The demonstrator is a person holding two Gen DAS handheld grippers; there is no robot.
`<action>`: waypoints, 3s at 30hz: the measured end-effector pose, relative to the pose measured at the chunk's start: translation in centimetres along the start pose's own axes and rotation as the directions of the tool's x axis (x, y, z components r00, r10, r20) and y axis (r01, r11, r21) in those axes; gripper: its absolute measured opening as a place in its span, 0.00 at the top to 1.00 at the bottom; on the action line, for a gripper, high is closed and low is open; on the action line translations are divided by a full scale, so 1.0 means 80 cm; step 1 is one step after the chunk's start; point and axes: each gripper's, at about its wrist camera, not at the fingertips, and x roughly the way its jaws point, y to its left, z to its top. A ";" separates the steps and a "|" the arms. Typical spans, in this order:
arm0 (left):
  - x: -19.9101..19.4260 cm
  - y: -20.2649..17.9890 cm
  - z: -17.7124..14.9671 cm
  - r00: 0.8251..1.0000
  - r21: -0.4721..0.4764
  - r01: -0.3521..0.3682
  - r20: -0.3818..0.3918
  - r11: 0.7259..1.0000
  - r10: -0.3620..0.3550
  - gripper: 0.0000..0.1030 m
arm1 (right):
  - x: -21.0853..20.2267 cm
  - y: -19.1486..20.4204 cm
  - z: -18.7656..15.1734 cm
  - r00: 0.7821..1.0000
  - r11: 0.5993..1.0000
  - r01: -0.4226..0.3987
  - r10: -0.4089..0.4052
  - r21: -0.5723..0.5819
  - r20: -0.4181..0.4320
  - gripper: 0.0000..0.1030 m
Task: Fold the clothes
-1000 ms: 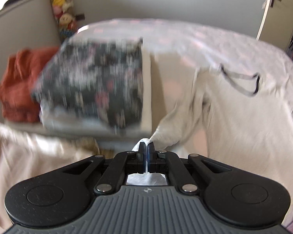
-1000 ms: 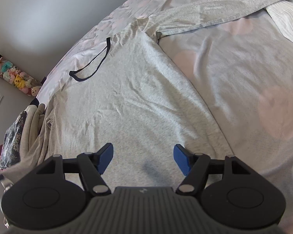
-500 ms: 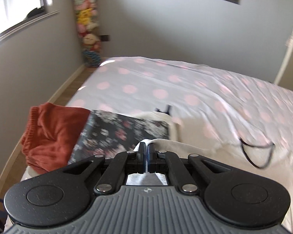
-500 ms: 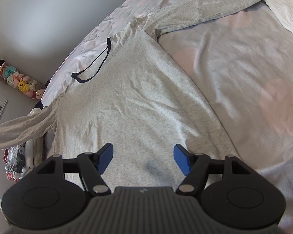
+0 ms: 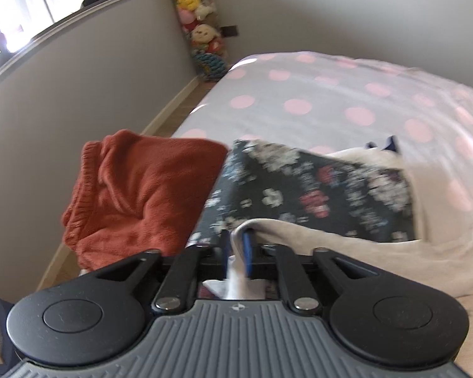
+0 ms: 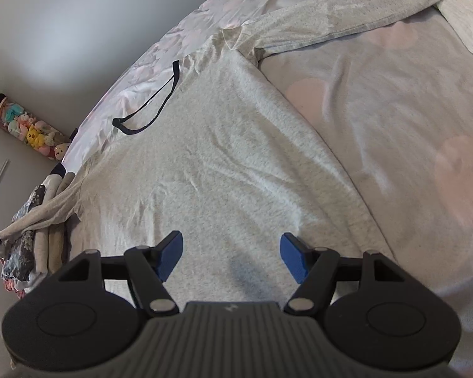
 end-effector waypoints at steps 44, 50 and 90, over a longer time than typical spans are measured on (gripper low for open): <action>-0.208 -0.072 0.045 0.953 0.359 0.284 0.000 0.889 -0.304 0.99 | 0.005 0.012 -0.003 0.999 0.998 -0.040 0.039 -0.045 -0.022 0.31; -0.289 -0.168 0.060 0.878 0.360 0.470 -0.089 0.806 -0.471 0.99 | -0.001 0.000 -0.002 0.999 0.999 -0.032 0.032 -0.002 -0.013 0.31; -0.171 -0.460 -0.105 0.754 0.448 0.652 -0.293 0.612 -0.588 0.72 | 0.005 0.015 -0.006 0.993 0.986 0.105 -0.095 -0.133 0.077 0.31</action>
